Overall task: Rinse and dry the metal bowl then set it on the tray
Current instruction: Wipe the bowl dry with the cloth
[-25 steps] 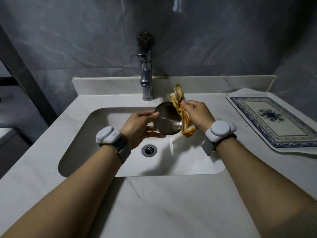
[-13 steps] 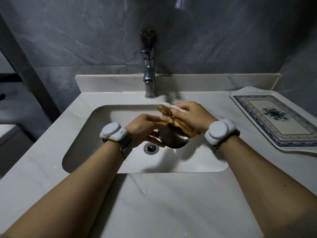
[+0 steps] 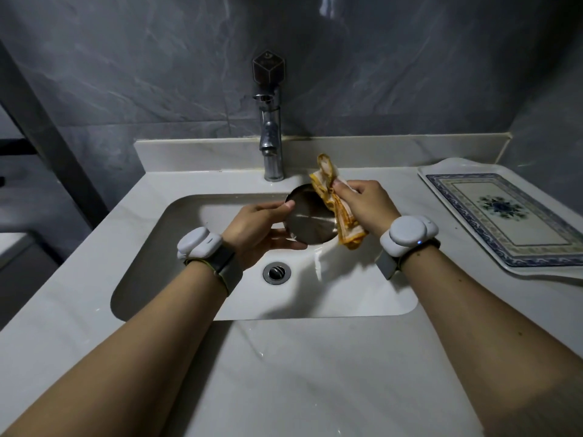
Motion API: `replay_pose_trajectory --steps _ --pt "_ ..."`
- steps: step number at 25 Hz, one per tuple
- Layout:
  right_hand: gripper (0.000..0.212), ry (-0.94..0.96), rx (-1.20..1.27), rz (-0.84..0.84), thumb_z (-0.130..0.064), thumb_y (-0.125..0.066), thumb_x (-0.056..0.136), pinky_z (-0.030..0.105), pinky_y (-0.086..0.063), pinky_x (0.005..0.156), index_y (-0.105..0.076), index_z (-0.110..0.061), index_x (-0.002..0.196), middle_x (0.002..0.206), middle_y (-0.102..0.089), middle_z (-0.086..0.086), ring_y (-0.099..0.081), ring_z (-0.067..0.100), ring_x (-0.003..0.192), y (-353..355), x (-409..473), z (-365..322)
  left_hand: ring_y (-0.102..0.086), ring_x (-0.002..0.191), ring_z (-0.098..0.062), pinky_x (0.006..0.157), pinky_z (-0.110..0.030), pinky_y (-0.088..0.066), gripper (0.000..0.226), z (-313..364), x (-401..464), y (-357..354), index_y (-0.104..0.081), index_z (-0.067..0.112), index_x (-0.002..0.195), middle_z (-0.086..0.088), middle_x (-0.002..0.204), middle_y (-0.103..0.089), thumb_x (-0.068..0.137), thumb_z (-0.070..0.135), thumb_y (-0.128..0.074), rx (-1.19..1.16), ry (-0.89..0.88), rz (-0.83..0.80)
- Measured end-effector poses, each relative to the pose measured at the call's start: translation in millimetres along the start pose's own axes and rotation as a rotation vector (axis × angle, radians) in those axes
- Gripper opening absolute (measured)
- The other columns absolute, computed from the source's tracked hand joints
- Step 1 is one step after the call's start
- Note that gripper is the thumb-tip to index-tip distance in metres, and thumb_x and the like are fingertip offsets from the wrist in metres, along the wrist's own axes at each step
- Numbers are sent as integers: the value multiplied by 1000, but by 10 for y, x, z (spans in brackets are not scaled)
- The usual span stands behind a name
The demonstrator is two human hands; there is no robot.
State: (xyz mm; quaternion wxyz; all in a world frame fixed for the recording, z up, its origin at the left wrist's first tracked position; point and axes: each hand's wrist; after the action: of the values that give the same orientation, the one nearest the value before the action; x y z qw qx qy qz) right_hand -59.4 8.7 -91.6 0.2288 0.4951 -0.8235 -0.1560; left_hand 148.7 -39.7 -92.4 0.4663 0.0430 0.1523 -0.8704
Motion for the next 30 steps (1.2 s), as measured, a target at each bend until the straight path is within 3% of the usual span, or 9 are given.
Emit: replay_pose_trajectory --steps 4,9,13,16,19,22,25,27,30 --pt "47 15 -90 -18 -42 -55 94 27 -37 55 -51 -22 52 52 -51 -9 -48 11 57 12 -16 22 -66 101 -48 66 -44 -62 18 15 0 24 -71 5 107 -30 120 -66 97 14 -59 77 -10 25" --pt "19 122 -135 -155 -41 -55 95 31 -48 75 -68 -31 85 87 -70 -5 -64 17 87 34 -39 -33 -69 87 -44 67 -46 -62 23 -11 -16 43 -71 1 112 -31 117 -67 98 15 -59 241 4 -48" --pt "21 176 -204 -227 -45 -57 92 37 -52 81 -71 -30 97 94 -72 -4 -66 20 93 -36 -79 -86 -72 84 -40 68 -48 -62 24 -39 -13 17 -70 1 115 -25 111 -72 97 12 -59 322 8 -113" --pt "20 161 -95 -130 -45 -57 93 31 -49 73 -70 -33 85 83 -71 -8 -64 15 84 -43 -64 -111 -70 88 -43 70 -48 -61 25 -28 -6 -17 -69 2 118 -26 113 -71 98 14 -58 238 -20 -115" --pt "43 98 -18 17 -42 -55 95 23 -35 54 -56 -32 52 49 -51 -14 -46 3 55 -47 -22 -72 -68 100 -48 73 -48 -61 27 -12 1 -23 -68 1 119 -25 117 -70 97 14 -59 83 -25 -53" --pt "50 -78 72 143 -41 -56 93 29 -33 57 -44 -17 50 50 -44 -5 -45 16 58 -16 32 30 -72 97 -41 73 -45 -62 29 48 35 35 -63 -4 119 -21 122 -66 98 14 -58 -105 -85 16" --pt "39 -256 258 126 -38 -57 92 47 -55 81 -62 -9 67 76 -68 13 -67 39 84 -33 73 96 -71 99 -42 75 -46 -61 29 82 71 78 -58 -4 120 -21 128 -61 98 14 -58 -213 -117 72" --pt "37 -356 486 53 -35 -59 93 58 -53 93 -70 0 95 100 -73 21 -68 43 99 -94 59 52 -70 101 -44 80 -49 -60 34 66 77 69 -54 -6 125 -23 132 -58 98 14 -57 -230 -91 61" --pt "39 -401 649 -77 -42 -60 93 48 -56 89 -69 -8 108 103 -74 15 -71 33 95 -171 76 26 -69 105 -43 84 -49 -59 35 39 79 27 -51 -7 126 -26 133 -58 99 14 -54 -214 -63 -6"
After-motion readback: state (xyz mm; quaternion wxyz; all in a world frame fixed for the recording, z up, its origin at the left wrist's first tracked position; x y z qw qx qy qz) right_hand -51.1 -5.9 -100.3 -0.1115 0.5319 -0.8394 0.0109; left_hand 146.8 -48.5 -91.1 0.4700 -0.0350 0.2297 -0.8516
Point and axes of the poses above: each hand's wrist, its own x-axis towards the middle knuckle, its own y-axis out of the back of the hand, z = x × y
